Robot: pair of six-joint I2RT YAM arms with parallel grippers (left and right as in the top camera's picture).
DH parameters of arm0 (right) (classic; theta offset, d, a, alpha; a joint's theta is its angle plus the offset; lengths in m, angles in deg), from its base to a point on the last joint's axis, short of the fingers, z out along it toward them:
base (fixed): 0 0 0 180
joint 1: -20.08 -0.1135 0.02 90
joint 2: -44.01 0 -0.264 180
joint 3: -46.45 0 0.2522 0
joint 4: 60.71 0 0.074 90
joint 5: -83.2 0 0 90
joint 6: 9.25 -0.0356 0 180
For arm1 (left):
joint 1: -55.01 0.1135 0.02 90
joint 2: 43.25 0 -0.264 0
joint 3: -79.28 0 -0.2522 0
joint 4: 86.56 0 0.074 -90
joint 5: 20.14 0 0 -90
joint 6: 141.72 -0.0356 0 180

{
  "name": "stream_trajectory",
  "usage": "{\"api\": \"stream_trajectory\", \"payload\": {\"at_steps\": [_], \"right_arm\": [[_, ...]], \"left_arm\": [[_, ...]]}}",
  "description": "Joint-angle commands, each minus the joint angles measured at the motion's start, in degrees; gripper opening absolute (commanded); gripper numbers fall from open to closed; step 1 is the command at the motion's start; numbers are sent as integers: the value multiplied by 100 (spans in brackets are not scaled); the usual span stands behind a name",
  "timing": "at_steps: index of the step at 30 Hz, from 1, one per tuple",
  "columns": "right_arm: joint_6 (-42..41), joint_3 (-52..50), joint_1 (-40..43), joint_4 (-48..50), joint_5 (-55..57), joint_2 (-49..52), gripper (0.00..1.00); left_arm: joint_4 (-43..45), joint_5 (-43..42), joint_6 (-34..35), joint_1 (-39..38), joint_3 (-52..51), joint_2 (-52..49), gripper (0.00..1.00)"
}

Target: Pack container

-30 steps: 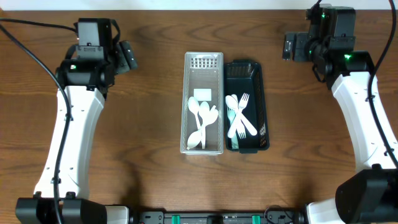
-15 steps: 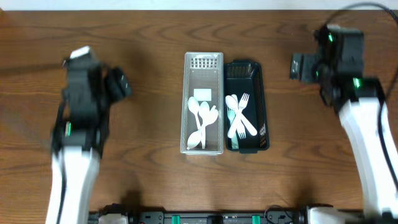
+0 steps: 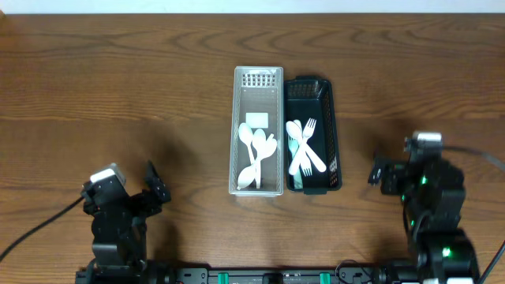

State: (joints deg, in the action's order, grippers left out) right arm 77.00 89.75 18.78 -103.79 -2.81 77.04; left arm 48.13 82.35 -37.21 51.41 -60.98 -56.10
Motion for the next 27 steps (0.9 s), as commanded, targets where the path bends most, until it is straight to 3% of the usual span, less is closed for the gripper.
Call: {"api": "stream_trajectory", "payload": {"at_steps": [1, 8, 27], "right_arm": [[-92, -494, 11, 7, 15, -546, 99], [-90, -973, 15, -70, 9, -688, 99], [-90, -979, 15, -739, 9, -756, 99]], "left_arm": [[-59, 101, -90, -24, -140, 175, 98], [-101, -192, -72, -24, -140, 168, 98], [-101, -195, -72, -24, -140, 168, 98]]}}
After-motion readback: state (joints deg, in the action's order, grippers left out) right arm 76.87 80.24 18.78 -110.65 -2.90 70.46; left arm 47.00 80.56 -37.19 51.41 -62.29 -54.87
